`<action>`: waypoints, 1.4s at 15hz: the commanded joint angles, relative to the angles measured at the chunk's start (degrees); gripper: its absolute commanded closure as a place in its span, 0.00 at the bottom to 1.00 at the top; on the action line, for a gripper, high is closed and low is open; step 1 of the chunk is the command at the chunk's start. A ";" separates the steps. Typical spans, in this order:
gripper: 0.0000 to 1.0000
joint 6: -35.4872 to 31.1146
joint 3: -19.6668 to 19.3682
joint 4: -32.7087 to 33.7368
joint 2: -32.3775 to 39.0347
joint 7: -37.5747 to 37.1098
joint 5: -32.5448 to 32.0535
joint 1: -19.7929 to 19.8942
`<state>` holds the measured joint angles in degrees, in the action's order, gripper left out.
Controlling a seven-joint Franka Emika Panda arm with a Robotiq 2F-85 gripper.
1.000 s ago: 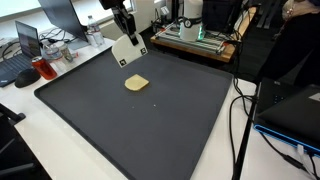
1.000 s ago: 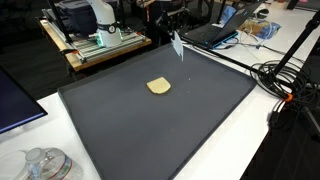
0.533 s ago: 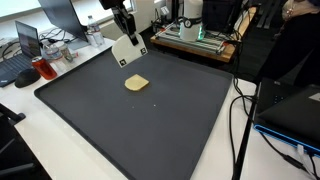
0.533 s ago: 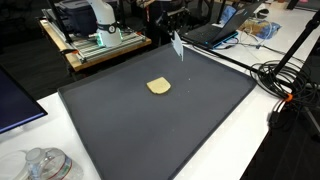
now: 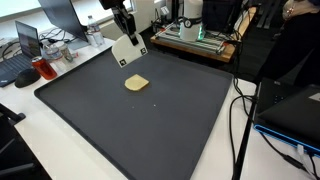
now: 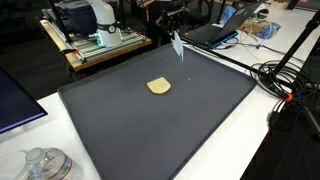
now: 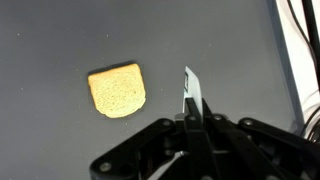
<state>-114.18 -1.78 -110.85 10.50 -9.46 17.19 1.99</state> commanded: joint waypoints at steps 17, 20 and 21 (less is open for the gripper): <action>0.99 -18.54 -2.25 -1.67 5.46 -10.05 -20.23 -2.04; 0.99 -22.25 -3.53 -3.28 5.78 -12.50 -22.46 -2.23; 0.99 -23.27 -3.99 -4.01 5.78 -13.34 -23.11 -2.32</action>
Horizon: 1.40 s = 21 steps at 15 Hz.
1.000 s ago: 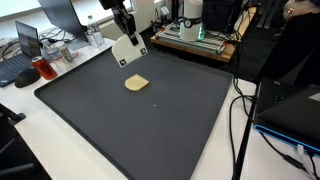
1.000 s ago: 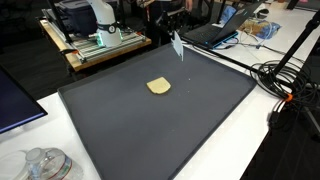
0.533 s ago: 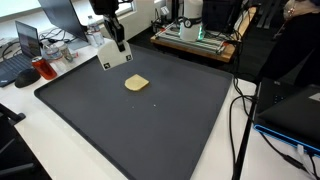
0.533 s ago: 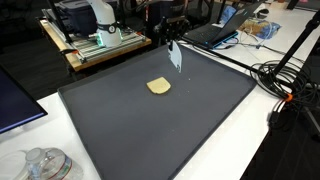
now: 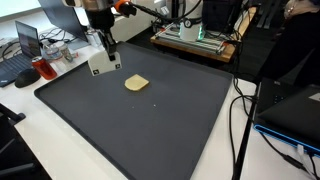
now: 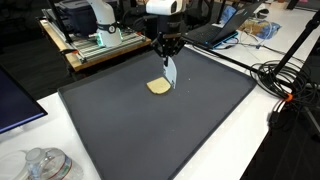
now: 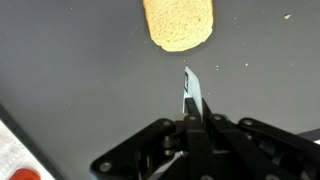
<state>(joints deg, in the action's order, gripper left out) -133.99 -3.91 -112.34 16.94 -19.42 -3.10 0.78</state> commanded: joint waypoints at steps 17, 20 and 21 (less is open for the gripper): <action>0.99 4.17 -2.64 2.51 5.95 -26.87 -20.95 -15.12; 0.99 7.59 -1.53 4.26 7.01 -29.33 -24.26 -17.71; 0.99 8.45 -1.32 4.68 7.30 -30.02 -25.39 -18.39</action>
<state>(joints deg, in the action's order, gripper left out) -129.04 -5.74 -110.48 22.64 -46.43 -24.57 -15.89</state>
